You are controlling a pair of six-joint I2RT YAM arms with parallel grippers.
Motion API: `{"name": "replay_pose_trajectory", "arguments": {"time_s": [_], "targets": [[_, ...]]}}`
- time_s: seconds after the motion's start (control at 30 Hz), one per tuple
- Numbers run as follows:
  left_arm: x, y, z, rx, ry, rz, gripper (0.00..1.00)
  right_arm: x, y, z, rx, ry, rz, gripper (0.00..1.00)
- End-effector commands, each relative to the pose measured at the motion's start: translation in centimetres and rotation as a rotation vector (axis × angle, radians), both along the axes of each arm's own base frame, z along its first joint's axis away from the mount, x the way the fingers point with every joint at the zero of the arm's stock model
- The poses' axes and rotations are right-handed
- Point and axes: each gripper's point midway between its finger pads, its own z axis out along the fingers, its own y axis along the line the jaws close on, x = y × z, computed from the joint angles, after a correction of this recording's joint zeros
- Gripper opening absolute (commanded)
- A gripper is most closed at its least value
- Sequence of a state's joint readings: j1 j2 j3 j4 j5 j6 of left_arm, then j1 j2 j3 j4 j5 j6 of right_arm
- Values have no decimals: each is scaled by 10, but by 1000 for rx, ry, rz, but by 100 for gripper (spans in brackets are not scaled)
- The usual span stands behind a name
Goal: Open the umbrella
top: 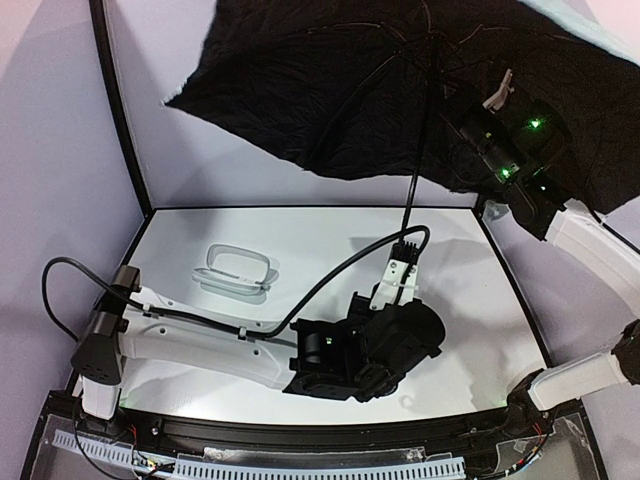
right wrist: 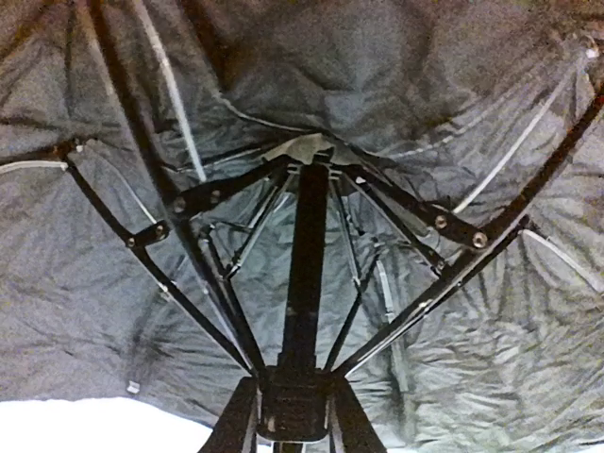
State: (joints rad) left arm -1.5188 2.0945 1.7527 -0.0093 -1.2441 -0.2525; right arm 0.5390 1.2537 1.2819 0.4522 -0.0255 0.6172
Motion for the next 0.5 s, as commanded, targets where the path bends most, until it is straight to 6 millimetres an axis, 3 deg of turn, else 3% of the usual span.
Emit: {"name": "replay_pose_trajectory", "arguments": {"time_s": [0.0,0.2,0.3,0.37,0.43,0.47], "targets": [[-3,7,30,-95,-9,25,1,-2,-11,19,1,-53,-69,1],[-20,-8,22,1,-1,-121,1,9,-33,30,49,-72,-214,0],[-49,-24,13,86,-13,-253,1,25,-56,47,93,-96,-396,0],[-67,-34,4,161,-13,-348,1,30,-73,70,128,-149,-536,0],[-86,-43,-13,266,26,-476,1,44,-84,78,152,-169,-666,0],[-95,-44,-21,298,57,-533,1,44,-90,92,160,-196,-722,0]]}}
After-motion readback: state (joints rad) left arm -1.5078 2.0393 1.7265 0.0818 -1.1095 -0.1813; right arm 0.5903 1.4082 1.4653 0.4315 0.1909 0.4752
